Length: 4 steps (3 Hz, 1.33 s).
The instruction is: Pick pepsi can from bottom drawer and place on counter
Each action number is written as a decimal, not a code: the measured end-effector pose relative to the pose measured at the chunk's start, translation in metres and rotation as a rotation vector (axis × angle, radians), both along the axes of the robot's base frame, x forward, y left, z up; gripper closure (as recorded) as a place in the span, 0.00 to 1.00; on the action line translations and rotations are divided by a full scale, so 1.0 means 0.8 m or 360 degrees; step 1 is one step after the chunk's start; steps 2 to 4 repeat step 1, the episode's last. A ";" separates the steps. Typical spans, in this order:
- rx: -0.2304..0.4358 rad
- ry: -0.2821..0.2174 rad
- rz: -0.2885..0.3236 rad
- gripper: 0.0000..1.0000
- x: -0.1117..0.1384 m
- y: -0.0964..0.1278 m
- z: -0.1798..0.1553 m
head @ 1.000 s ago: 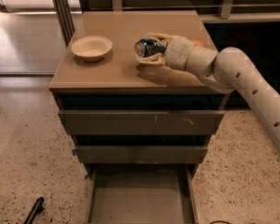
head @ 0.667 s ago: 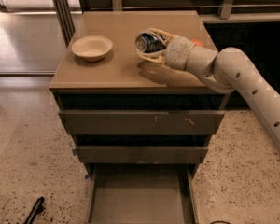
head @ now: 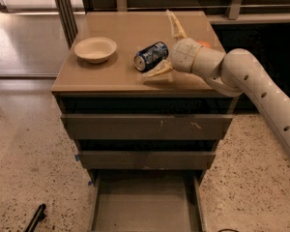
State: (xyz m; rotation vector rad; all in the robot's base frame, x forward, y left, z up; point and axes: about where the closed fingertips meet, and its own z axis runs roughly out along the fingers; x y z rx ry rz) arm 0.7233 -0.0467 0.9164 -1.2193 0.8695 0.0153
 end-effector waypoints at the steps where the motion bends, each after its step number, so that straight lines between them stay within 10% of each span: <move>1: 0.0000 0.0000 0.0000 0.00 0.000 0.000 0.000; 4: 0.0000 0.0000 0.0000 0.00 0.000 0.000 0.000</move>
Offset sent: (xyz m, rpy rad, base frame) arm 0.0000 0.0000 0.0000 0.0000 0.0000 0.0000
